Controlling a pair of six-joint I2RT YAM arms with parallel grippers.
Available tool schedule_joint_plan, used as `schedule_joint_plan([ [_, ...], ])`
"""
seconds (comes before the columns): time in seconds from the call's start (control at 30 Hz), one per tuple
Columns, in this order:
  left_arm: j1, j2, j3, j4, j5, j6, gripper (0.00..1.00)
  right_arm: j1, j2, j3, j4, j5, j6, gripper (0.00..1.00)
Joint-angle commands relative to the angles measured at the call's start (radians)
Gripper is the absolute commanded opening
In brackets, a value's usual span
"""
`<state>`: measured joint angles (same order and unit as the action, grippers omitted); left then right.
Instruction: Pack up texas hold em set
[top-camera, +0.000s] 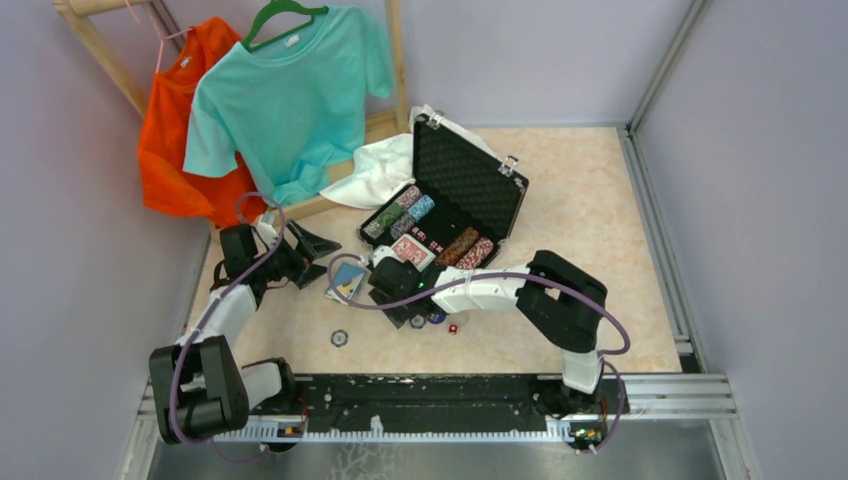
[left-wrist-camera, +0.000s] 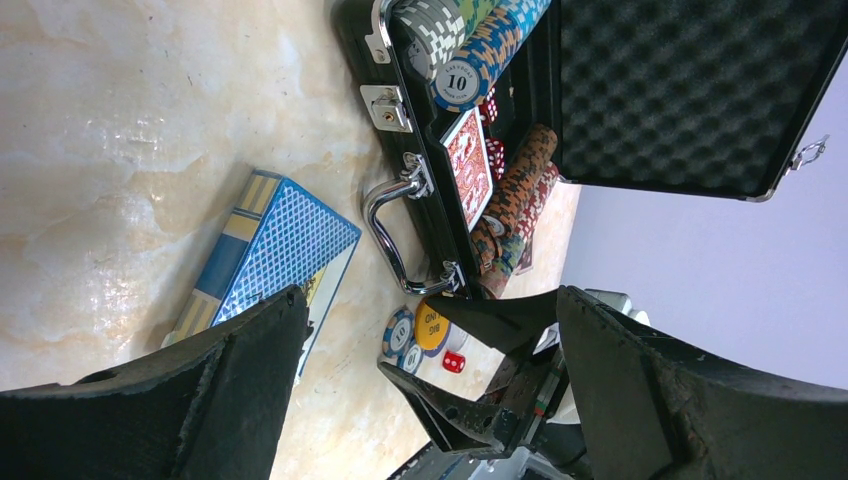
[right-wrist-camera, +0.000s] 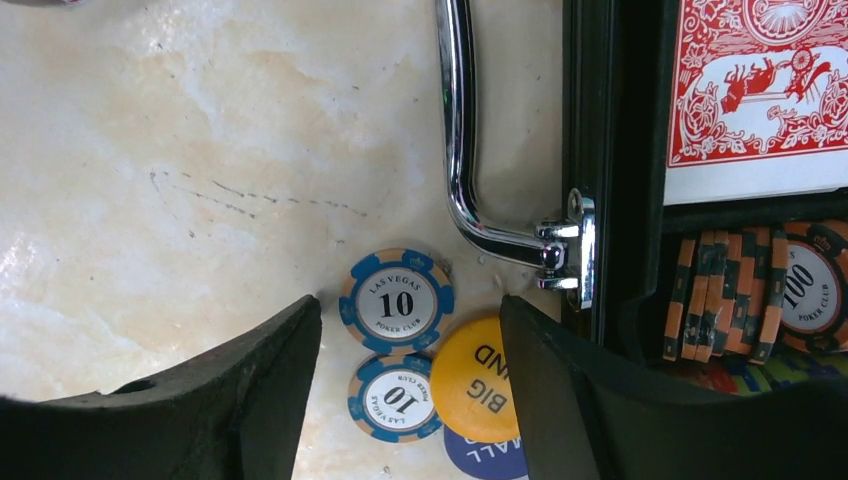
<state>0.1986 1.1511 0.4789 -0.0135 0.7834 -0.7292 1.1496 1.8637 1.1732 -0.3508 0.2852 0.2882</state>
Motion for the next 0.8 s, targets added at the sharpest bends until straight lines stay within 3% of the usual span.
schedule_joint_plan([
  [0.0, 0.006, 0.01, -0.009, 0.032, 0.022, -0.001, 0.99, -0.007, -0.037, -0.021, 0.052, -0.031, 0.02, 0.66],
  [0.33, 0.006, 0.012, -0.01, 0.036, 0.028, -0.003, 0.99, 0.005, -0.036, -0.043, 0.057, -0.03, 0.033, 0.48],
  [0.77, 0.006, 0.008, -0.009, 0.038, 0.033, -0.004, 0.99, 0.02, -0.052, 0.005, 0.02, -0.002, 0.031, 0.41],
])
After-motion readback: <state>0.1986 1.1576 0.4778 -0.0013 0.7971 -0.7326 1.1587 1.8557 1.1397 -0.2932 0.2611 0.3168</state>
